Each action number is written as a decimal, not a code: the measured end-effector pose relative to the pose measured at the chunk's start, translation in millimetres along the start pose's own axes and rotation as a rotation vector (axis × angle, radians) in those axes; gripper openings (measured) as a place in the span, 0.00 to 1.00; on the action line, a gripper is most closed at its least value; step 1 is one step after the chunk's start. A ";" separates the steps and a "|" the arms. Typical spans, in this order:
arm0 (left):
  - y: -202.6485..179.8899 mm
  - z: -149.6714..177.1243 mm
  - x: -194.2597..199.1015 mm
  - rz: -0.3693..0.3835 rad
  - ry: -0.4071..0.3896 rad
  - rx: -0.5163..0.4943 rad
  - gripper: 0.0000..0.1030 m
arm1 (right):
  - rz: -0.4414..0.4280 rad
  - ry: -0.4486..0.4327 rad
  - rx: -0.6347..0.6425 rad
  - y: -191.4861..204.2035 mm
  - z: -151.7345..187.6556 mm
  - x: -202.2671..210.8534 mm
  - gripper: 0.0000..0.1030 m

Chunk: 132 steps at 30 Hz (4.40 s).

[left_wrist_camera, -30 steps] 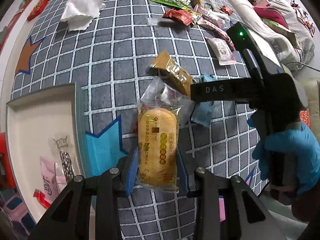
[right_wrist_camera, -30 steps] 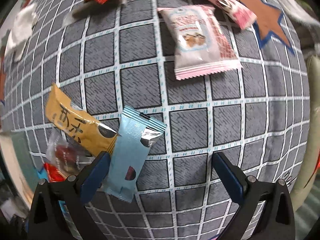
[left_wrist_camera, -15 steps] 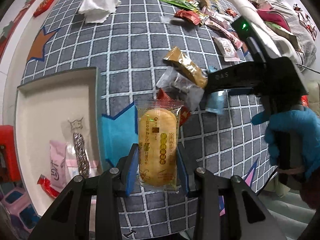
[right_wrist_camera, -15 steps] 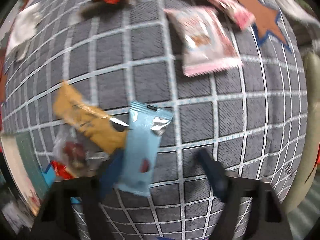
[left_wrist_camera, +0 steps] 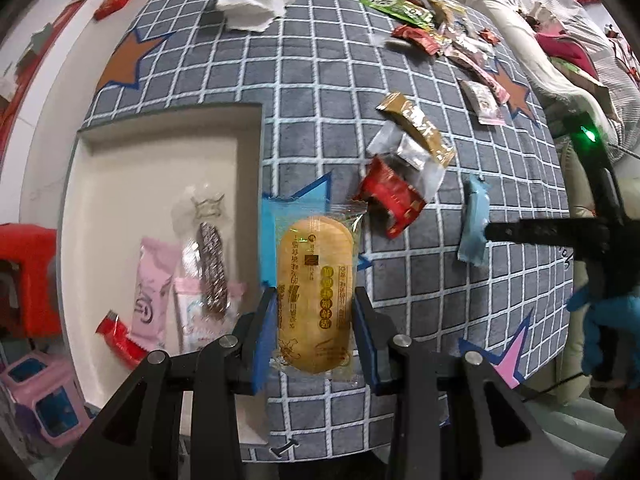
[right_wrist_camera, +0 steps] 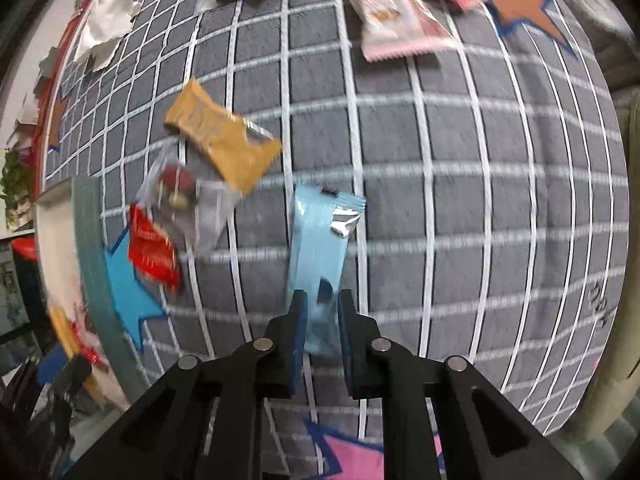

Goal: Organize snacks
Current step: 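Grasp the light blue bar with the right gripper while the left carries the cake roll, then lower both snacks into the white tray and open both grippers, then grasp the red wrapper with the left gripper while the right reaches toward the Crispy Cranberry pouch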

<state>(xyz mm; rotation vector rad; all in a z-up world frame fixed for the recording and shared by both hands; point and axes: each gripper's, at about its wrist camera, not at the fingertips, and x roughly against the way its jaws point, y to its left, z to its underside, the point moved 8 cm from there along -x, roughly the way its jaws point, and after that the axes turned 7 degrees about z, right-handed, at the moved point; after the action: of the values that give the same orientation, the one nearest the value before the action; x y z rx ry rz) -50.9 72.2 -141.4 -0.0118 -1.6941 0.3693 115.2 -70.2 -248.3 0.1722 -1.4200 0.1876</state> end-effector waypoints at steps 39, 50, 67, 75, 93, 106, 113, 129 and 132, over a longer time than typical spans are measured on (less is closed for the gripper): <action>83.7 2.1 32.4 -0.062 -0.082 0.144 0.39 | -0.159 -0.070 0.138 110.8 -1.9 55.8 0.24; 124.4 5.5 38.0 -0.078 -0.096 0.209 0.39 | -0.206 -0.058 0.330 213.5 0.0 64.5 0.24; 149.1 24.6 23.2 -0.095 -0.049 0.242 0.64 | -0.192 0.043 0.421 272.3 22.1 25.1 0.25; 136.9 21.9 23.1 -0.095 -0.044 0.218 0.74 | -0.196 0.017 0.374 243.6 15.1 33.0 0.78; 15.8 -27.0 -6.1 0.023 0.037 0.008 0.76 | -0.085 0.110 -0.037 33.1 29.6 -5.8 1.00; -7.7 -81.8 -80.2 0.135 0.131 0.360 0.76 | -0.108 0.163 -0.172 -63.4 64.1 -19.2 1.00; -3.8 -93.3 -92.3 0.095 0.118 0.407 0.75 | -0.113 0.172 -0.171 -70.9 67.4 -19.5 1.00; -37.9 -78.7 -103.1 -0.092 0.144 0.123 0.38 | 0.030 -0.030 -0.081 -75.0 -75.2 19.0 1.00; -57.5 -70.3 -113.2 -0.112 0.142 0.097 0.38 | 0.056 -0.082 -0.063 -71.6 -121.8 27.1 1.00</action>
<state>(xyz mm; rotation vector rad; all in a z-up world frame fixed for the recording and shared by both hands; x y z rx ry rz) 47.0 9.6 -228.4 0.1257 -1.5283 0.3582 252.9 -111.1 -239.4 0.0891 -1.5118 0.1831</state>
